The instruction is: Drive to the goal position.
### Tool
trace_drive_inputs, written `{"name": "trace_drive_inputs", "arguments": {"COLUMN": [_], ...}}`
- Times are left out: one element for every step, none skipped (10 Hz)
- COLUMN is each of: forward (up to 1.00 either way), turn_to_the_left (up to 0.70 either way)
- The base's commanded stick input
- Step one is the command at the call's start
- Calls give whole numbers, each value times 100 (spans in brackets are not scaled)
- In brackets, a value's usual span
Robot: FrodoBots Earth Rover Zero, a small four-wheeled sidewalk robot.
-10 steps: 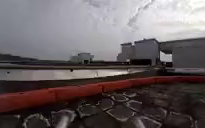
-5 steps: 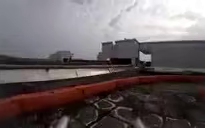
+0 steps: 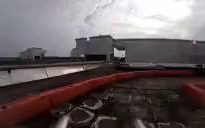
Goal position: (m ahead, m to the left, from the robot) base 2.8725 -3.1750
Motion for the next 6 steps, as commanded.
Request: {"name": "trace_drive_inputs", "arguments": {"forward": [70, 70, 65, 32, 0, 0], "turn_to_the_left": [-35, -35, -48, -65, -70, -70]}}
